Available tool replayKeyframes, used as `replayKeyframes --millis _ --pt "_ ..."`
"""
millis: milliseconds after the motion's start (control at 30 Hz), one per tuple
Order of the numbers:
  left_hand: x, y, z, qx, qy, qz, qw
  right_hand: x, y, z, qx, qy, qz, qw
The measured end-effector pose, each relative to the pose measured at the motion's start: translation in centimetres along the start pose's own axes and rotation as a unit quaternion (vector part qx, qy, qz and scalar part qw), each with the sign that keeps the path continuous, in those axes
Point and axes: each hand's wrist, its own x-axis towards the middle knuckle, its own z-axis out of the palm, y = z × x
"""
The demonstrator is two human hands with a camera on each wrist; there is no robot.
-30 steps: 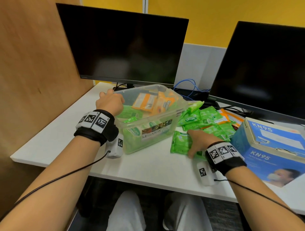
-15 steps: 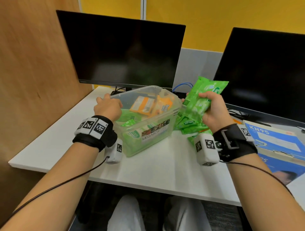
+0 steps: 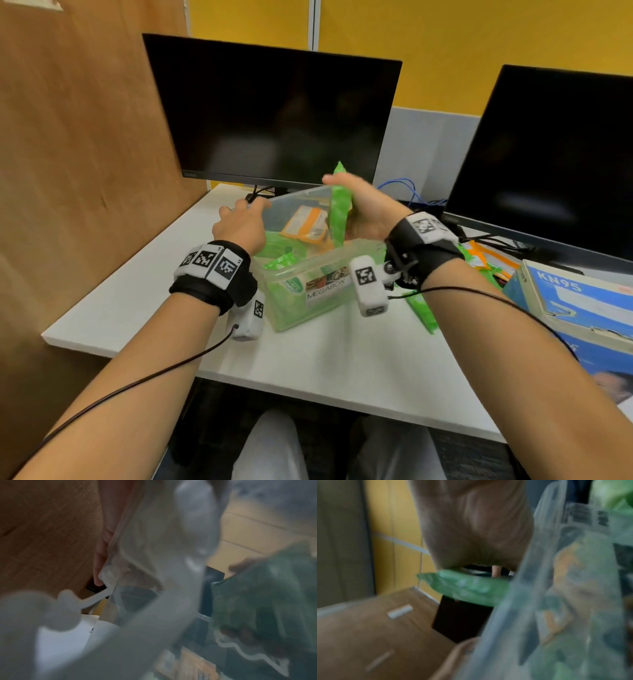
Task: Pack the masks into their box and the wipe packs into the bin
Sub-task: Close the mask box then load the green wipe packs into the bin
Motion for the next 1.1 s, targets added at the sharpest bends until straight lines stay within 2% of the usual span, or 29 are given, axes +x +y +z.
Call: replayKeyframes --millis 33,67,133,200,267,300,400,467,500,533,567,633,700,767,833,867,900,933,967,1000,1033,1067,1100 --pt "0.1 0.1 -0.1 -0.002 -0.005 0.006 1.0 0.6 0.5 0.2 -0.102 0.03 0.004 0.994" --pt "0.1 0.1 -0.1 0.0 -0.011 0.01 1.0 1.1 0.9 0.6 -0.208 0.057 0.002 0.977" --pt "0.2 0.3 -0.2 0.012 -0.021 0.014 1.0 2.1 2.1 1.0 -0.388 0.08 0.008 0.918" --pt "0.4 0.3 -0.2 0.02 -0.027 0.013 0.999 3.1 3.3 1.5 -0.479 0.105 -0.005 0.872" --pt "0.4 0.3 -0.1 0.022 -0.028 0.014 0.999 3.7 3.7 1.8 -0.524 0.149 -0.042 0.838" --pt "0.4 0.3 0.0 0.022 -0.026 0.016 0.999 3.8 3.8 2.0 -0.559 0.135 -0.033 0.817" --pt "0.4 0.1 0.2 0.021 -0.018 0.021 0.999 4.0 4.0 1.8 -0.653 0.025 0.037 0.756" --pt "0.4 0.1 0.2 0.021 -0.019 0.023 0.999 6.0 5.2 0.9 -0.711 0.009 0.058 0.7" --pt "0.4 0.1 0.2 0.022 -0.019 0.022 0.999 6.5 5.6 0.5 -0.727 0.02 0.064 0.684" --pt "0.4 0.2 0.2 0.023 -0.019 0.021 0.999 6.6 5.5 0.1 -0.733 0.039 0.049 0.677" --pt "0.4 0.2 0.2 0.025 -0.018 0.02 0.999 5.7 4.9 0.4 -0.725 0.035 0.045 0.687" --pt "0.4 0.2 0.2 0.028 -0.018 0.019 0.999 4.3 4.3 0.8 -0.675 0.025 0.049 0.736" --pt "0.5 0.2 0.2 0.028 -0.019 0.018 0.999 4.5 3.7 0.7 -0.647 0.022 0.066 0.759" --pt "0.5 0.2 0.3 0.028 -0.019 0.015 0.999 4.7 4.2 1.0 -0.684 0.017 0.072 0.726" --pt "0.5 0.2 0.4 0.03 -0.018 0.015 0.999 5.8 5.3 0.9 -0.736 0.016 0.059 0.674" --pt "0.5 0.2 0.4 0.03 -0.018 0.016 0.999 5.3 5.0 1.2 -0.736 0.013 0.041 0.676" --pt "0.6 0.2 0.4 0.029 -0.018 0.017 0.999 4.5 4.6 1.5 -0.717 0.007 0.009 0.697" --pt "0.6 0.2 0.4 0.029 -0.019 0.017 0.999 3.9 3.8 1.7 -0.662 0.015 -0.041 0.748" --pt "0.6 0.2 0.3 0.03 -0.02 0.017 0.999 3.3 3.2 1.6 -0.587 0.042 -0.108 0.801" --pt "0.6 0.2 0.3 0.031 -0.021 0.017 0.999 2.4 2.9 1.1 -0.509 0.106 -0.17 0.837" --pt "0.6 0.2 0.3 0.032 -0.022 0.016 0.999 2.0 2.8 0.0 -0.449 0.202 -0.243 0.836" --pt "0.6 0.2 0.3 0.032 -0.023 0.015 0.999 1.4 3.0 -1.6 -0.423 0.3 -0.286 0.806" --pt "0.6 0.2 0.3 0.033 -0.023 0.015 0.999 0.7 3.5 -3.6 -0.413 0.373 -0.291 0.778"
